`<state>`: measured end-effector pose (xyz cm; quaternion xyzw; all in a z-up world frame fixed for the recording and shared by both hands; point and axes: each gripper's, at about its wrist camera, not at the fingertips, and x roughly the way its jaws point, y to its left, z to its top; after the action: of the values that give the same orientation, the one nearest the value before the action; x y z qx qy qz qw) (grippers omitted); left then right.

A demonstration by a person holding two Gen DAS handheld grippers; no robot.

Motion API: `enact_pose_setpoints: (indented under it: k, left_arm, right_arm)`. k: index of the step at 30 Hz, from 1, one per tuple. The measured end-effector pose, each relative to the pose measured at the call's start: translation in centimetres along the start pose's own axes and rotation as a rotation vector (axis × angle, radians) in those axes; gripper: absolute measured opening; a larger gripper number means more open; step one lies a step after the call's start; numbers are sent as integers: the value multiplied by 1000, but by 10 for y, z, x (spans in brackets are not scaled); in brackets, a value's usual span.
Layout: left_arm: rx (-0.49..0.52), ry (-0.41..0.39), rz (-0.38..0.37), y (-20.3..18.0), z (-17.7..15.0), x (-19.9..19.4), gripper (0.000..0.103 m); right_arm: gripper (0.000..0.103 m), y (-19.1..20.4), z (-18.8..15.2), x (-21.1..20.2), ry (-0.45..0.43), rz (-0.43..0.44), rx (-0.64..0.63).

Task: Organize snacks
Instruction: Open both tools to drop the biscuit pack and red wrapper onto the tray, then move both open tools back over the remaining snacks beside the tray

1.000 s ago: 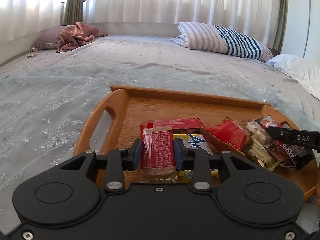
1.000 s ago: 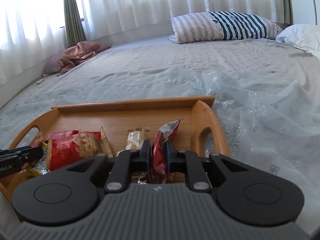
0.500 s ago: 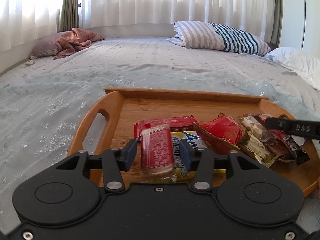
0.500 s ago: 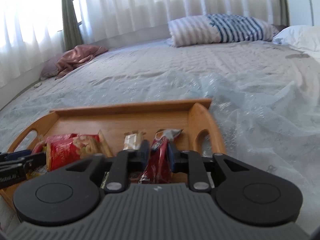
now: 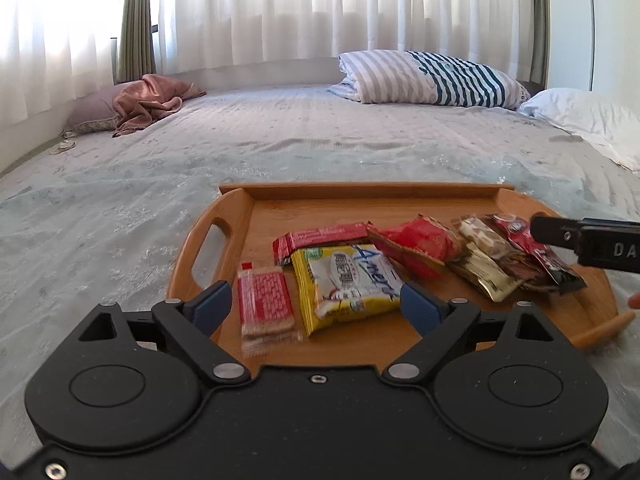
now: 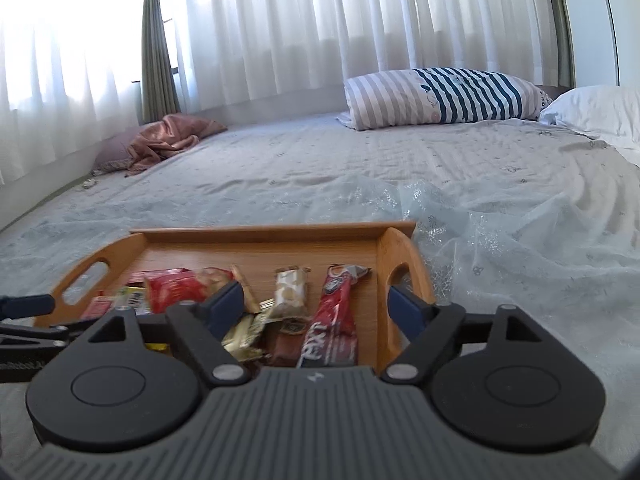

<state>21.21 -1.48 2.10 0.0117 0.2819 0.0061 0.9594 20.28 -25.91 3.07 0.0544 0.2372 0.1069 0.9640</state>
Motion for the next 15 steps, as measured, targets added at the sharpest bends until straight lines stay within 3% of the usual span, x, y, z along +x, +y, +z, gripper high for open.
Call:
enact_pose_setpoints:
  k: [3,15]
  left_arm:
    - [-6,-5,-10,1,-6,-14,100]
    - [-7,13,-76,2,-37,-61,103]
  right_arm:
    - [90,2,-2,-15,-9,24,10]
    - [99,15,-25,-61,-31,84,-1]
